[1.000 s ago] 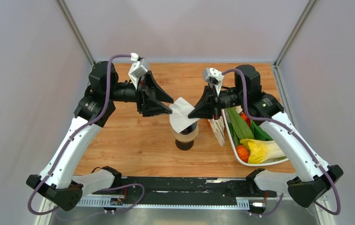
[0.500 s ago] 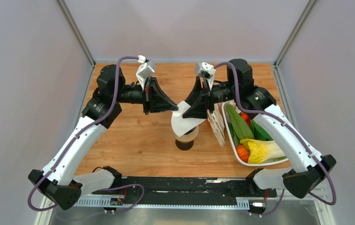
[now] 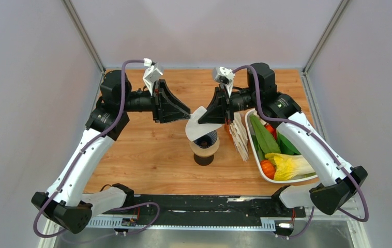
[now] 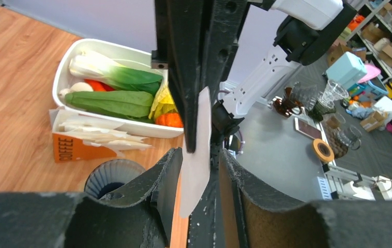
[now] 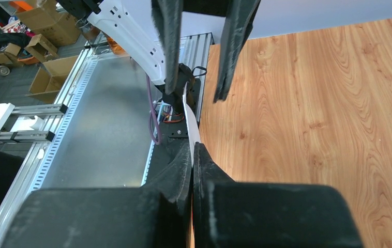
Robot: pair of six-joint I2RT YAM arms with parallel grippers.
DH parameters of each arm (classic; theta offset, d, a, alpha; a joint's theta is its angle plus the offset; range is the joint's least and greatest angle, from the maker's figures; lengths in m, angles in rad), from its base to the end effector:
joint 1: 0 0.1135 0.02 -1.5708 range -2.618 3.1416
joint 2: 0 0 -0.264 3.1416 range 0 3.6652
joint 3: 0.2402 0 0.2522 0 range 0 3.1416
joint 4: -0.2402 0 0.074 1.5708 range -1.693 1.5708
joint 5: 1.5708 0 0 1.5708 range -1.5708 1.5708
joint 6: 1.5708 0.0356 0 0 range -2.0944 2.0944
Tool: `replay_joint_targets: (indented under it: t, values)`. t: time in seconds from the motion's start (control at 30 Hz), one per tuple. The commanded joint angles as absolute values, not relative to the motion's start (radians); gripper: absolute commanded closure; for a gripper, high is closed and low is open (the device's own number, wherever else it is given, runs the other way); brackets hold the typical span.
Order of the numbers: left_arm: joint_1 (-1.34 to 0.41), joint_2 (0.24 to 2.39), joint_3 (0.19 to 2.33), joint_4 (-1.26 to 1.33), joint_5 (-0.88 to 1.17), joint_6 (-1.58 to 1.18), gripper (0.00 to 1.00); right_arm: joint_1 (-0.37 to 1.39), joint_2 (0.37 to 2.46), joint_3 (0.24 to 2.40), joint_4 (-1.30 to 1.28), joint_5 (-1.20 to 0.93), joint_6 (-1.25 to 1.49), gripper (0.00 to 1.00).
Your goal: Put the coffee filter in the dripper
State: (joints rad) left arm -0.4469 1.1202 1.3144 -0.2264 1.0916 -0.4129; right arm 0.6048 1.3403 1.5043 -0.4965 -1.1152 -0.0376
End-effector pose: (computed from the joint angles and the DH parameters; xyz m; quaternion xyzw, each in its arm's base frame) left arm 0.1885 -0.1254 0.4544 0.3715 0.6078 -0.5868 0.3850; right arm 0.2091 0.1834 0.4404 -0.5095 0.5587 0.5515 0.3522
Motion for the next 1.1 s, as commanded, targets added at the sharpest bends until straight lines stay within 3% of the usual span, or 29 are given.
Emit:
replay_joint_targets:
  t: [0.0, 0.4, 0.53, 0.63, 1.07]
  values:
    - [-0.400, 1.083, 1.340, -0.300, 1.191, -0.328, 0.59, 0.612, 1.313, 1.502, -0.463, -1.161, -0.071, 1.00]
    - [-0.399, 1.088, 1.339, -0.277, 1.238, -0.314, 0.71, 0.636, 1.313, 1.497, -0.475, -1.157, -0.099, 1.00]
    - [-0.398, 1.098, 1.328, -0.207, 1.248, -0.379, 0.83, 0.640, 1.312, 1.498, -0.477, -1.155, -0.107, 1.00]
    - [-0.399, 1.103, 1.321, -0.186, 1.252, -0.395, 0.98, 0.643, 1.306, 1.494, -0.478, -1.154, -0.114, 1.00]
    - [-0.400, 1.123, 1.288, -0.171, 1.252, -0.413, 1.00, 0.651, 1.304, 1.510, -0.477, -1.161, -0.139, 1.00]
